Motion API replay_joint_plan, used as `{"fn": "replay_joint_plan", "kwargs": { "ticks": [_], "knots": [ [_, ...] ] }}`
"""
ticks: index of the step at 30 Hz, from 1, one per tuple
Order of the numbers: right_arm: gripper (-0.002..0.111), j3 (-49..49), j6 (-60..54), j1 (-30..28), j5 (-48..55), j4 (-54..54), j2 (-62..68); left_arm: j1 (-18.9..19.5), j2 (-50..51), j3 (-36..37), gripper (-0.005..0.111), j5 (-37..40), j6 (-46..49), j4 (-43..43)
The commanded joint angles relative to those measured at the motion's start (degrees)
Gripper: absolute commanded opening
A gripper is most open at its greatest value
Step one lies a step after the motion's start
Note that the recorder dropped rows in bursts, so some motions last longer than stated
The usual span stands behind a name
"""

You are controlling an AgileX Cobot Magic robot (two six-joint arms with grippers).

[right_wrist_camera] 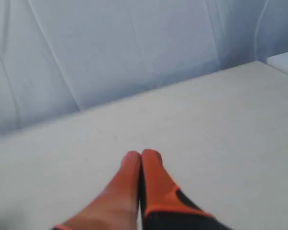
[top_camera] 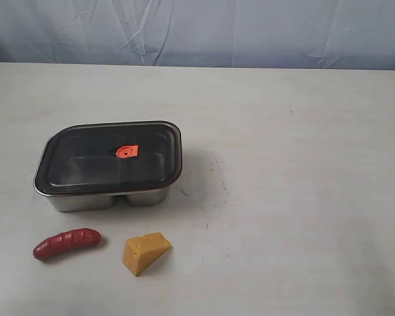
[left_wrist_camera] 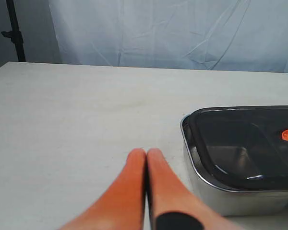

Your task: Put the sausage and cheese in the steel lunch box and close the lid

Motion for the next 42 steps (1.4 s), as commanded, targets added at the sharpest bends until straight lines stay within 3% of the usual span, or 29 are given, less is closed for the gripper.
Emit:
{"fn": "replay_joint_plan", "kwargs": {
  "ticks": [1, 3, 8, 17, 25, 28, 29, 31, 37, 42],
  "knots": [
    [-0.001, 0.1, 2.7, -0.1, -13.2, 26.6, -0.4, 0.0, -0.4, 0.2, 0.000, 0.0, -0.2, 0.0],
    [-0.001, 0.1, 2.7, -0.1, -13.1, 37.3, -0.4, 0.0, -0.4, 0.2, 0.000, 0.0, -0.2, 0.0],
    [-0.001, -0.1, 2.4, -0.1, -4.6, 45.7, -0.4, 0.0, -0.4, 0.2, 0.000, 0.0, -0.2, 0.0],
    [-0.001, -14.0, -11.8, -0.1, 0.0, 46.9, 3.9, 0.0, -0.4, 0.2, 0.000, 0.0, -0.2, 0.0],
    [-0.001, -33.5, -33.7, -0.1, 13.4, 50.5, 38.8, 0.0, -0.4, 0.2, 0.000, 0.0, -0.2, 0.0],
    [-0.001, -40.7, -46.6, -0.1, 20.3, 59.6, 55.0, 0.0, -0.4, 0.2, 0.000, 0.0, -0.2, 0.0],
    [-0.001, -45.6, -57.2, 0.0, 28.3, 67.6, 65.6, 0.0, -0.4, 0.2, 0.000, 0.0, -0.2, 0.0],
    [-0.001, -52.3, -67.9, 1.9, 39.0, 74.9, 79.5, 0.0, -0.4, 0.2, 0.000, 0.0, -0.2, 0.0],
    [-0.001, -68.4, -70.3, 10.4, 47.3, 77.9, 111.2, 0.0, -0.4, 0.2, 0.000, 0.0, -0.2, 0.0],
    [-0.001, -75.5, -70.3, 14.2, 54.2, 78.6, 123.1, 0.0, -0.4, 0.2, 0.000, 0.0, -0.2, 0.0]
  ]
}}
